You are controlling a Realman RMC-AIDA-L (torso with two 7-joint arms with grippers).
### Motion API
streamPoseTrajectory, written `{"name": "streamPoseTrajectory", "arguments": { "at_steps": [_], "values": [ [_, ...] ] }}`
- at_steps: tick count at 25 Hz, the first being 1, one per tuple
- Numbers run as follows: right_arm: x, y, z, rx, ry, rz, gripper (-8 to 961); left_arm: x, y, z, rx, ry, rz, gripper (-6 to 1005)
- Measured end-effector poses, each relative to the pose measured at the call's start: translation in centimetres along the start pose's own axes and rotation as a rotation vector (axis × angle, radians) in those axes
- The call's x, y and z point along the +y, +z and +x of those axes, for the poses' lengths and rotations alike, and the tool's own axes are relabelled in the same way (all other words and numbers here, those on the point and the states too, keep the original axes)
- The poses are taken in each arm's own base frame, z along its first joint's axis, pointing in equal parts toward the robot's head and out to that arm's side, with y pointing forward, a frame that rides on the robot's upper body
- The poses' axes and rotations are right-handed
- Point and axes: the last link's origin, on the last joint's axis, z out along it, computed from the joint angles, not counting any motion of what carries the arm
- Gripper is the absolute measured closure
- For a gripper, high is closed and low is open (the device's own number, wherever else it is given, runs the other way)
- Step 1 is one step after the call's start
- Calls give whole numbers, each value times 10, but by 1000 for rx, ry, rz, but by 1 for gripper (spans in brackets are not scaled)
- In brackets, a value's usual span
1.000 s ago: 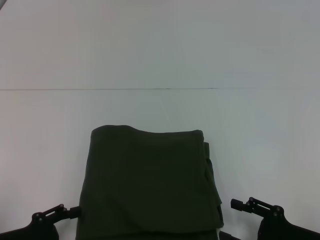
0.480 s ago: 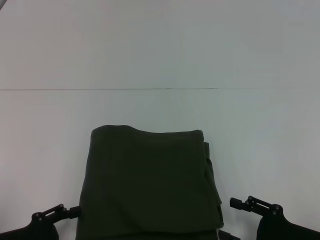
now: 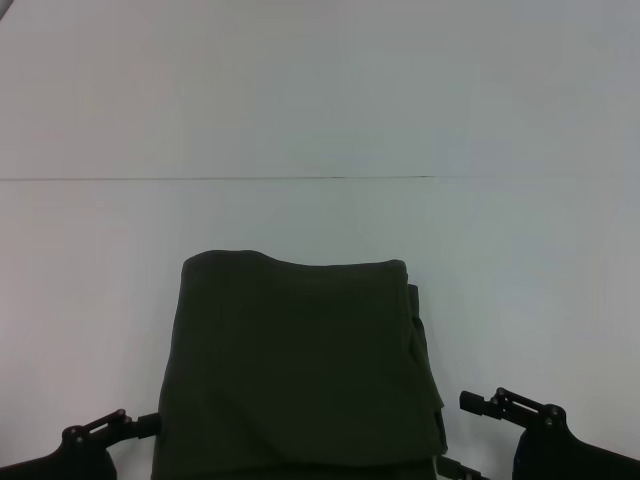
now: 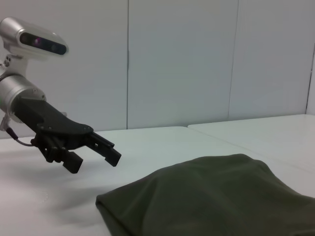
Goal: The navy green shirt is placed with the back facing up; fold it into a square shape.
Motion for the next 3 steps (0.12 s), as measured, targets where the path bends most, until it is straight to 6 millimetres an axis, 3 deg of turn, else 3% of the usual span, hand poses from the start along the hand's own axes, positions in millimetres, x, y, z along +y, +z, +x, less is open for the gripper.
{"name": "streamPoseTrajectory", "arguments": {
  "at_steps": [3],
  "values": [
    [0,0,0,-4,0,2,194,0,2,1,1,-4,1,55]
  ]
}}
